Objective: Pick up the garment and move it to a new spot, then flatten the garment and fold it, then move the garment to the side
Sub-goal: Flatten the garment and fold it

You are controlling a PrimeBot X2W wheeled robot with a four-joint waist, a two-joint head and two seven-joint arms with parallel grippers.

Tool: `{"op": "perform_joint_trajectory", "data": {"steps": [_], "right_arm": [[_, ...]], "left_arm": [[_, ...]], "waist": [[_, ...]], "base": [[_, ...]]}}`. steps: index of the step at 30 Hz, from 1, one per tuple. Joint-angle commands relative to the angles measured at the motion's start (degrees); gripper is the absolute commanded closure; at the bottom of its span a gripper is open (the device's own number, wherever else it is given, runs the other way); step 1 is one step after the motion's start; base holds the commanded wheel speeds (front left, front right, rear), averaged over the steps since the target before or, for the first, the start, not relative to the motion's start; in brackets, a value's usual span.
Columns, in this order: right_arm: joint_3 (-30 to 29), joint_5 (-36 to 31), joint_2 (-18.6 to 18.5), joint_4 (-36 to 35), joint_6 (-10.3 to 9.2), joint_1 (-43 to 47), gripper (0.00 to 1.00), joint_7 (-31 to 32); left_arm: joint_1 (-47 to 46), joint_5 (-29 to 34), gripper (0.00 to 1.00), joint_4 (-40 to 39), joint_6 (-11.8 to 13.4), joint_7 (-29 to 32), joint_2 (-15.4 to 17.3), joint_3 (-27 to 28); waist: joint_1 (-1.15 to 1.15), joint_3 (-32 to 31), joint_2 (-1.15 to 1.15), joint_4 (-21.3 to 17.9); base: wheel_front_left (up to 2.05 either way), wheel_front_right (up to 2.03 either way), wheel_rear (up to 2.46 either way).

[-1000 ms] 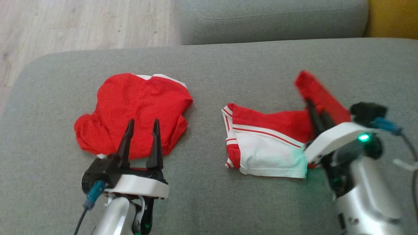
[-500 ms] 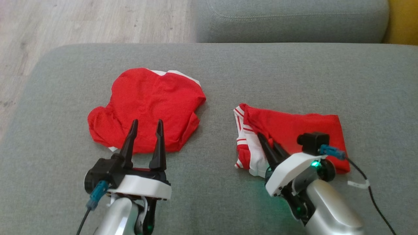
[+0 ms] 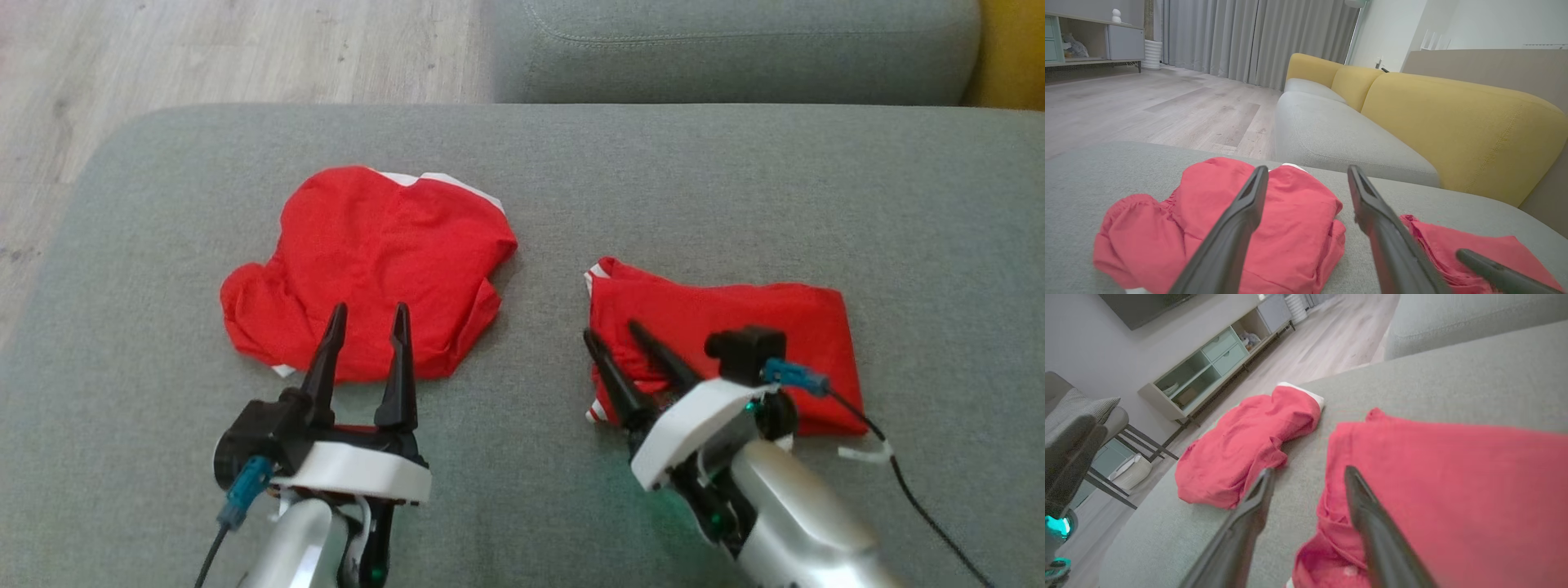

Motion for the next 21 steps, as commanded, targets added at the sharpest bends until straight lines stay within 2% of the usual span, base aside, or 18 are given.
{"op": "perform_joint_trajectory", "data": {"steps": [1,6,10,12,17,21], "right_arm": [[0.4,-1.6,0.7,-1.3,-0.04,-3.5,0.0,-2.0],[-3.5,-7.4,0.7,-1.1,-0.04,-6.0,0.0,-5.7],[-11.7,-16.9,0.7,-2.1,-0.04,-5.6,0.0,-8.3],[-16.6,-22.0,0.5,-4.5,-0.04,-4.1,0.0,-8.8],[-28.2,-31.1,0.5,-14.8,-0.04,3.2,0.0,-9.1],[-33.5,-36.1,0.6,-20.4,-0.04,9.9,0.0,-9.1]], "left_arm": [[-0.9,-0.3,0.0,-2.0,0.1,-0.2,0.6,1.3],[-1.0,-0.4,0.0,-2.4,0.3,-0.4,0.5,1.5],[-0.8,0.9,0.0,-3.4,0.7,-0.7,0.8,1.8],[-0.6,3.0,0.0,-3.6,1.1,-0.7,1.6,1.2],[0.7,3.5,0.0,-5.2,1.8,-0.8,1.1,2.9],[2.2,4.9,0.0,-6.3,1.7,-0.8,0.8,4.2]], "waist": [[0.0,0.0,0.0,-0.2],[0.0,0.0,0.0,-0.7],[0.0,-0.4,0.0,-0.9],[0.0,-0.6,0.0,-1.0],[0.0,-0.9,0.0,-1.5],[0.0,-1.1,0.0,-1.8]], "base": [[0.0,0.0,0.0],[0.0,0.0,0.0],[0.0,0.0,0.0],[0.0,0.0,0.0],[0.0,0.0,0.0],[0.0,0.0,0.0]]}}
